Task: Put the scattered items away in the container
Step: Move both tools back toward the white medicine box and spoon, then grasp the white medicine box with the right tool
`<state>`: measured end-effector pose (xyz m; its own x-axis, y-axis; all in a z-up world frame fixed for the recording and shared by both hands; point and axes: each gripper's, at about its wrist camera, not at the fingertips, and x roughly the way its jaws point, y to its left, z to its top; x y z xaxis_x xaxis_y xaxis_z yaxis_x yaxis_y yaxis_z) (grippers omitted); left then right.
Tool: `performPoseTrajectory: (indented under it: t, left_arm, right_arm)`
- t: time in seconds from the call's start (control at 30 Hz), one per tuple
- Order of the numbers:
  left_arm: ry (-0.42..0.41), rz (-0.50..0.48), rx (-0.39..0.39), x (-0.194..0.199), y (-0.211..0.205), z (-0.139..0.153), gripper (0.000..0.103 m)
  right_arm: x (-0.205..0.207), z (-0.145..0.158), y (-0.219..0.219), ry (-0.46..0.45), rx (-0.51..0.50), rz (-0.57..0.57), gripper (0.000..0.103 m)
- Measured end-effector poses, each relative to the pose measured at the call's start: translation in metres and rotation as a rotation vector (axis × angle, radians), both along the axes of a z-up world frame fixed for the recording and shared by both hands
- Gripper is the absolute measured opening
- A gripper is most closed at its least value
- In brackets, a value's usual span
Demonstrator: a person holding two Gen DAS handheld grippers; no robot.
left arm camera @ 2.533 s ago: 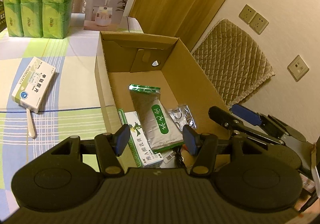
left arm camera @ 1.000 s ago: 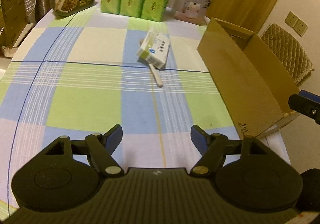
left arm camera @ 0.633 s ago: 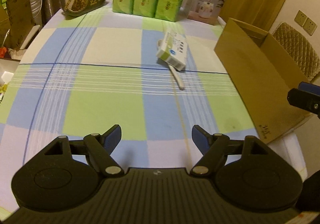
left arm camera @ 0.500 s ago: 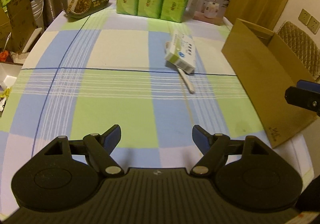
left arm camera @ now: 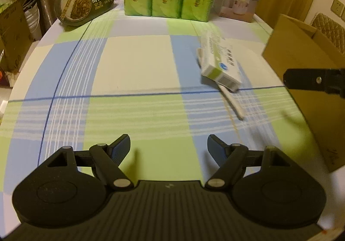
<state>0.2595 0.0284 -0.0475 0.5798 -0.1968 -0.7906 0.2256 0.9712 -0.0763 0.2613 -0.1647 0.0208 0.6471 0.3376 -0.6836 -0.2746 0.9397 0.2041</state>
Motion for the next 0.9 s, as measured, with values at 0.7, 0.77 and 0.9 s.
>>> performPoseTrajectory:
  t: [0.7, 0.77, 0.9]
  left_arm:
    - [-0.029, 0.026, -0.020, 0.039, 0.012, -0.013, 0.077]
    - [-0.031, 0.030, -0.011, 0.041, 0.013, -0.013, 0.077]
    - [-0.023, 0.046, -0.029, 0.045, 0.017, -0.015, 0.077]
  right_arm:
    - [0.109, -0.066, 0.028, 0.129, 0.063, -0.107, 0.096]
    - [0.114, -0.070, 0.028, 0.141, 0.060, -0.116, 0.096]
    - [0.116, -0.074, 0.029, 0.157, 0.057, -0.106, 0.095]
